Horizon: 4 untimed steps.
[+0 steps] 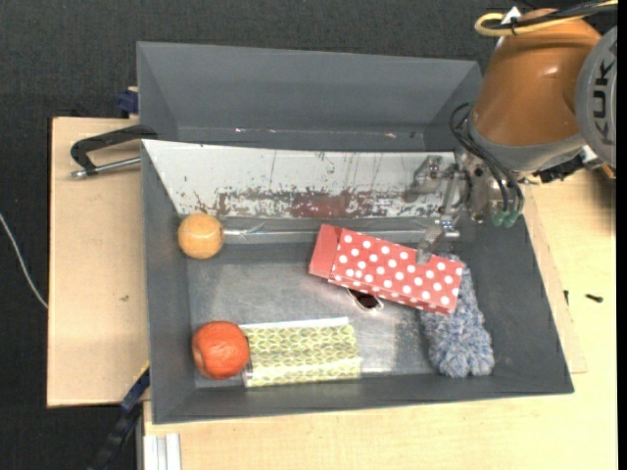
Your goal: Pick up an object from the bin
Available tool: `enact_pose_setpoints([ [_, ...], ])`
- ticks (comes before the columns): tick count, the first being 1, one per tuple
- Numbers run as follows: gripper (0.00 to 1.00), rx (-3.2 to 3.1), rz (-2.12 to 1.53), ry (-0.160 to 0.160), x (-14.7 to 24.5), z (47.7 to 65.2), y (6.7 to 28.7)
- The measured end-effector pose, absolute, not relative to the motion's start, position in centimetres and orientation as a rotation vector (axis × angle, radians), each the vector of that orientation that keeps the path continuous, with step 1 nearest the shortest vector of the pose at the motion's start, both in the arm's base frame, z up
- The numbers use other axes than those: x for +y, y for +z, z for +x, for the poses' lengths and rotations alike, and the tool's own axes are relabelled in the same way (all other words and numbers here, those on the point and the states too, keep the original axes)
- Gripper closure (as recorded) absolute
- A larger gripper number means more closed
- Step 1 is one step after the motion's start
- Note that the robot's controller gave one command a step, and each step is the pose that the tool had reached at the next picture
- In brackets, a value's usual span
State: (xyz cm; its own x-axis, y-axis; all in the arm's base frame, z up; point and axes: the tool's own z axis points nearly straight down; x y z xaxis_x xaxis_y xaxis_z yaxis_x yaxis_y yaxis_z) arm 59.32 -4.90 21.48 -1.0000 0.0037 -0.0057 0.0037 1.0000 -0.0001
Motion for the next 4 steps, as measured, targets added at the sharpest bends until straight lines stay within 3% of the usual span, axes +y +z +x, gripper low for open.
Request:
enact_pose_setpoints([
  [1, 0.00, 3.143, -0.167, 0.005, -6.4, 58.0, 18.0],
  [2, 1.00, 3.096, -0.248, -0.005, -3.3, 60.3, 9.5],
  [3, 0.00, 3.070, -0.245, -0.003, -3.0, 60.8, 9.3],
  [4, 0.00, 3.074, -0.247, -0.001, -3.0, 60.6, 9.3],
])
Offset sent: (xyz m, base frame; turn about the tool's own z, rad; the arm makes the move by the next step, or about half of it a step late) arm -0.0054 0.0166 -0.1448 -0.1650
